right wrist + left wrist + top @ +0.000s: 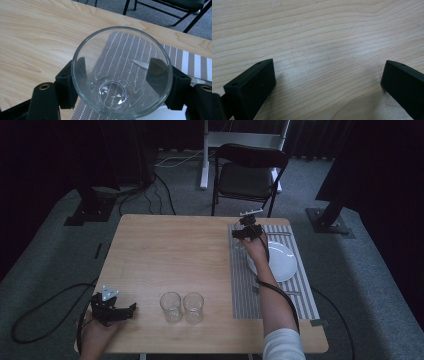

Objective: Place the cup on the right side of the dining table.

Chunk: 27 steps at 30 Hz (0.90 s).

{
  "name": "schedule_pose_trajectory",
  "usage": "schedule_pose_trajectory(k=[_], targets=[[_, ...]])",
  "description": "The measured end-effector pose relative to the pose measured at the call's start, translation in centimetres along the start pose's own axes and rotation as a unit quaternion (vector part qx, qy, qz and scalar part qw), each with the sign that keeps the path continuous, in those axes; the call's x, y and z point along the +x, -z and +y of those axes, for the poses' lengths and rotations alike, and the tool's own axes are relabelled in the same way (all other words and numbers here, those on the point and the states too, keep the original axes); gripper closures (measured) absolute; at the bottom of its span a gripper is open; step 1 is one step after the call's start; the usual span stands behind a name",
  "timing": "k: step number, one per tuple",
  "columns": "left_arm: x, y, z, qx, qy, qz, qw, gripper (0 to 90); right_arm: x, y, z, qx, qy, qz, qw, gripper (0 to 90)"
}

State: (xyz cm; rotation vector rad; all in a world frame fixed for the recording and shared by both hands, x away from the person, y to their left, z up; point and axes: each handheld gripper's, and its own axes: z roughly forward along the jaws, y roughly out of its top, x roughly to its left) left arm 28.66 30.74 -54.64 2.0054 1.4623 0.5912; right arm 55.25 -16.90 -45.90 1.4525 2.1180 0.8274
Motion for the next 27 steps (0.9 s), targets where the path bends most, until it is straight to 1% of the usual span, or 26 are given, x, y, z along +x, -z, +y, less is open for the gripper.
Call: schedule_pose_trajectory(k=[2,3,5,6,8,11,13,15,16,17,18,20,21,23,25,26,27], targets=[[0.0,0.0,0.0,0.0,0.0,0.0,1.0,0.0,-0.1,-0.3,-0.4,0.004,-0.006,0.002,1.0,28.6],[0.0,0.0,0.0,0.0,0.001,0.0,1.0,0.0,-0.1,-0.6,-0.7,0.007,-0.001,0.003,1.0,28.6],[0.0,0.0,0.0,0.0,0.0,0.0,1.0,0.0,-0.2,-0.6,-1.1,-0.002,-0.007,0.007,1.0,28.6],[0.0,0.0,0.0,0.0,0.0,0.0,1.0,0.0,-0.3,-0.5,-1.2,-0.003,-0.008,0.009,0.9999,28.6],[0.0,0.0,0.0,0.0,0.0,0.0,1.0,0.0,-0.2,-0.5,-1.2,0.0,-0.003,0.008,1.0,28.5],[0.0,0.0,0.0,0.0,0.001,0.0,1.0,0.0,-0.3,-0.5,-1.4,-0.004,-0.006,0.009,0.9999,28.5],[0.0,0.0,0.0,0.0,0.001,0.0,1.0,0.0,-0.2,-0.5,-1.3,0.002,-0.008,0.008,0.9999,28.2],[0.0,0.0,0.0,0.0,0.001,0.0,1.0,0.0,-0.2,-0.4,-1.0,0.014,-0.008,0.01,0.9998,27.9],[0.0,0.0,0.0,0.0,0.001,0.0,1.0,0.0,-0.3,-0.3,-1.0,0.017,-0.009,0.012,0.9997,25.7],[0.0,0.0,0.0,0.0,0.001,0.001,1.0,0.0,-0.3,-0.2,-1.0,0.019,-0.012,0.024,0.9994,20.4],[0.0,0.0,0.0,0.0,0.001,0.001,1.0,0.0,-0.3,-0.1,-1.1,0.022,-0.01,0.032,0.9992,18.1],[0.0,0.0,0.0,0.0,0.002,0.001,1.0,0.0,-0.3,0.1,-1.2,0.026,0.0,0.027,0.9993,16.3],[0.0,0.0,0.0,0.0,0.002,0.001,1.0,0.0,-0.2,0.2,-1.3,0.024,0.0,0.025,0.9994,14.9],[0.0,0.0,0.0,0.0,0.002,0.001,1.0,0.0,-0.3,0.4,-1.5,0.023,-0.003,0.027,0.9994,14.9],[0.0,0.0,0.0,0.0,0.002,0.001,1.0,0.1,-0.3,0.7,-1.6,0.016,-0.006,0.028,0.9995,14.9],[0.0,0.0,0.0,0.0,0.002,0.001,1.0,0.0,-0.2,0.9,-1.7,0.012,-0.006,0.024,0.9996,14.9],[0.0,0.0,0.0,0.0,0.002,0.001,1.0,0.0,-0.2,1.0,-1.8,0.009,-0.008,0.027,0.9996,14.9]])
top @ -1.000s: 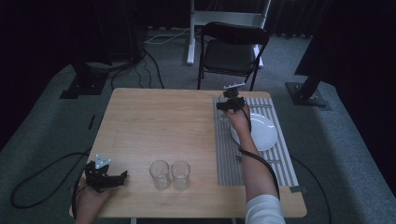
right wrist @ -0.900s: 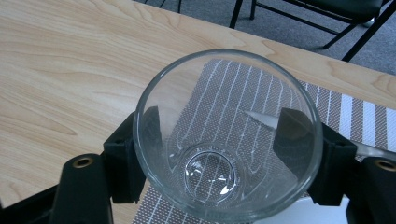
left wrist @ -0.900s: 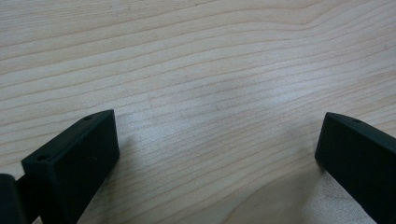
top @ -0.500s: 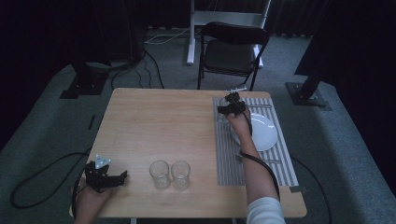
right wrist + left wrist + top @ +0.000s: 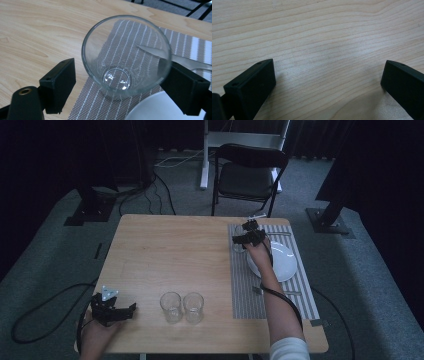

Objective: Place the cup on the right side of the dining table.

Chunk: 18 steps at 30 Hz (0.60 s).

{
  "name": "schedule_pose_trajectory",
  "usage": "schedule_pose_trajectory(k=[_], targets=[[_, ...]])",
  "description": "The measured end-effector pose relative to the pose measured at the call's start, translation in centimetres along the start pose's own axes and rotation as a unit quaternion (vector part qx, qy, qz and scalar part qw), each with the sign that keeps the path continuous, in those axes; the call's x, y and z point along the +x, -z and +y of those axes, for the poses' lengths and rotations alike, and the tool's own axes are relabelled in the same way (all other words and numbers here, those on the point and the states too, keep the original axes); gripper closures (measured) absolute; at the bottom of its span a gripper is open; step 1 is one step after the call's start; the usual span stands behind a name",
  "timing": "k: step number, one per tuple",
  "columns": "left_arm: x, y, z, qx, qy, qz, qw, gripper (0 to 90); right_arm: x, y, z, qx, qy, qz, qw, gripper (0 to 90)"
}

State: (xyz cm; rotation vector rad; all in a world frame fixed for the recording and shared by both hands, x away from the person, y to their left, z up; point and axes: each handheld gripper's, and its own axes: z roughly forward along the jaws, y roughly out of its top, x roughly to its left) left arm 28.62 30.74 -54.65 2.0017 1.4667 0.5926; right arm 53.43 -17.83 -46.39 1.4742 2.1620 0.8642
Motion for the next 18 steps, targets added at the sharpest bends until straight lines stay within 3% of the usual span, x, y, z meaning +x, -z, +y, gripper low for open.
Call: schedule_pose_trajectory(k=[3,10,18], targets=[[0.0,0.0,0.0,0.0,0.0,0.0,1.0,0.0,-0.1,0.5,-0.3,-0.006,-0.001,-0.009,0.9999,13.6],[0.0,0.0,0.0,0.0,0.0,0.0,1.0,0.0,-1.1,1.6,-1.5,-0.012,-0.007,0.005,0.9999,13.0],[0.0,0.0,0.0,0.0,0.0,0.0,1.0,0.0,-2.2,3.5,-3.6,-0.021,-0.012,0.006,0.9997,13.2]])
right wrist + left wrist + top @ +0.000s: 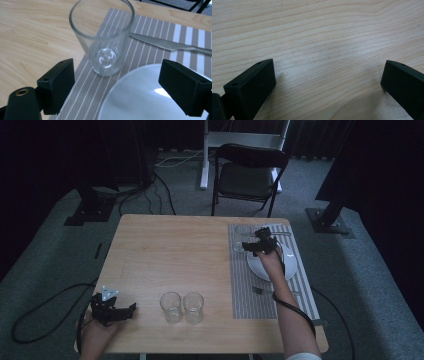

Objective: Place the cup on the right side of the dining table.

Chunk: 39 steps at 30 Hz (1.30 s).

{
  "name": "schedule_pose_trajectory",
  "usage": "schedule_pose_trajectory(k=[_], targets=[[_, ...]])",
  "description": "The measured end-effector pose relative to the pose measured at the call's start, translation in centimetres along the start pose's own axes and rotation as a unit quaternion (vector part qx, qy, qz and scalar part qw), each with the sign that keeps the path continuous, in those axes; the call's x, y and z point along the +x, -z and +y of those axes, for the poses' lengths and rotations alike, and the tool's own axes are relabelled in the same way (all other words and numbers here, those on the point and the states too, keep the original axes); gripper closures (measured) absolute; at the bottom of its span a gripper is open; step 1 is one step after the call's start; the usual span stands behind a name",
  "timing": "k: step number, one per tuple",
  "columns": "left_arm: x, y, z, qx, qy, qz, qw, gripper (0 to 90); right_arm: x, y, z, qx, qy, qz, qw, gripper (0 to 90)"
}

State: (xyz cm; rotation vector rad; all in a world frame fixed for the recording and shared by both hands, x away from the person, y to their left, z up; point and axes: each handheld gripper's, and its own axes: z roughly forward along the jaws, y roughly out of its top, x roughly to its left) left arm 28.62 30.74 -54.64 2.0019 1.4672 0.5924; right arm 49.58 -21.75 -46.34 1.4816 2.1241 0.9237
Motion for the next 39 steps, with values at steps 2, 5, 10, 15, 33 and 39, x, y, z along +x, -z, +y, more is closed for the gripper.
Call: schedule_pose_trajectory(k=[2,5,10,15,33,39], targets=[[0.0,0.0,0.0,0.0,0.0,0.0,1.0,0.0,-0.3,0.3,-0.7,-0.001,-0.004,0.003,1.0,13.2],[0.0,0.0,0.0,0.0,0.0,0.0,1.0,0.0,-0.6,0.9,-1.6,-0.003,-0.006,0.003,1.0,13.2],[0.0,0.0,0.0,0.0,0.0,0.0,1.0,0.0,-1.0,1.9,-2.9,-0.01,-0.007,0.006,0.9999,13.1],[0.0,0.0,0.0,0.0,0.0,0.0,1.0,0.0,-1.1,2.5,-4.2,-0.019,-0.013,0.011,0.9997,13.0],[0.1,0.0,0.0,0.0,0.001,0.001,1.0,0.0,-1.8,4.7,-9.3,-0.035,-0.022,0.009,0.9991,13.1],[0.1,0.0,0.0,0.0,0.001,0.001,1.0,0.0,-2.2,5.2,-10.8,-0.031,-0.031,0.01,0.999,13.1]])
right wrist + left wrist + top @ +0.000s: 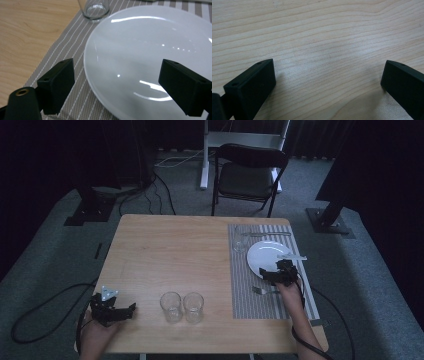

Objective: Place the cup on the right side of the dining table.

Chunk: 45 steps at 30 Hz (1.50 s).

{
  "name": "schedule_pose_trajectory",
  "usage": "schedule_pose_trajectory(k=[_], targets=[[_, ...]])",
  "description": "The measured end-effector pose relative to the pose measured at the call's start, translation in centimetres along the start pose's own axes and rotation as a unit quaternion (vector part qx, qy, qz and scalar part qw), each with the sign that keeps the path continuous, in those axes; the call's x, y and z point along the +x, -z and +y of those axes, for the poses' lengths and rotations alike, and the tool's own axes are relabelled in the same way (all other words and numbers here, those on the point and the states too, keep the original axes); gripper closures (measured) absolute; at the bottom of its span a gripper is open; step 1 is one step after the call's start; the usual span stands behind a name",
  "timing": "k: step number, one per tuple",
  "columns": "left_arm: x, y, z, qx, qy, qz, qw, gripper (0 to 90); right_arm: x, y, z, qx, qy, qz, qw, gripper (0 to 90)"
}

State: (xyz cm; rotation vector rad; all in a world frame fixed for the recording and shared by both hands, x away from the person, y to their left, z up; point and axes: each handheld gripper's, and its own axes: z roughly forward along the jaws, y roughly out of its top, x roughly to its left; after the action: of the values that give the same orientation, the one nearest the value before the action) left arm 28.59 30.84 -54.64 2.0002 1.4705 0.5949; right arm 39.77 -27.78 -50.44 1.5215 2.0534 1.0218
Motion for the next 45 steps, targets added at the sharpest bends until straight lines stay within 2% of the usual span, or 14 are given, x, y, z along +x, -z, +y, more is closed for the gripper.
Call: schedule_pose_trajectory(k=[4,15,24,31,36,39,45], targets=[[0.0,0.0,0.0,0.0,0.0,0.0,1.0,0.0,0.0,0.3,-1.0,0.003,0.006,-0.006,1.0,13.1],[0.0,0.0,0.0,0.0,0.0,0.0,1.0,0.0,-0.5,2.1,-2.8,-0.014,-0.006,-0.001,0.9999,13.1],[0.0,0.0,0.0,0.0,0.0,0.0,1.0,0.0,0.0,3.2,-4.3,-0.019,0.002,0.003,0.9998,13.1],[0.0,0.0,0.0,0.0,0.0,0.0,1.0,0.0,0.6,4.7,-5.7,-0.027,0.0,0.017,0.9995,13.1],[0.0,0.0,0.0,0.0,0.001,0.0,1.0,0.0,1.0,5.7,-6.7,-0.035,0.004,0.013,0.9993,13.0],[0.0,0.0,0.0,0.0,0.001,0.0,1.0,0.0,0.9,6.3,-7.7,-0.035,-0.01,0.018,0.9992,13.1],[0.0,0.0,0.0,0.0,0.001,0.0,1.0,0.0,0.8,6.9,-9.0,-0.032,-0.008,0.005,0.9994,12.8]])
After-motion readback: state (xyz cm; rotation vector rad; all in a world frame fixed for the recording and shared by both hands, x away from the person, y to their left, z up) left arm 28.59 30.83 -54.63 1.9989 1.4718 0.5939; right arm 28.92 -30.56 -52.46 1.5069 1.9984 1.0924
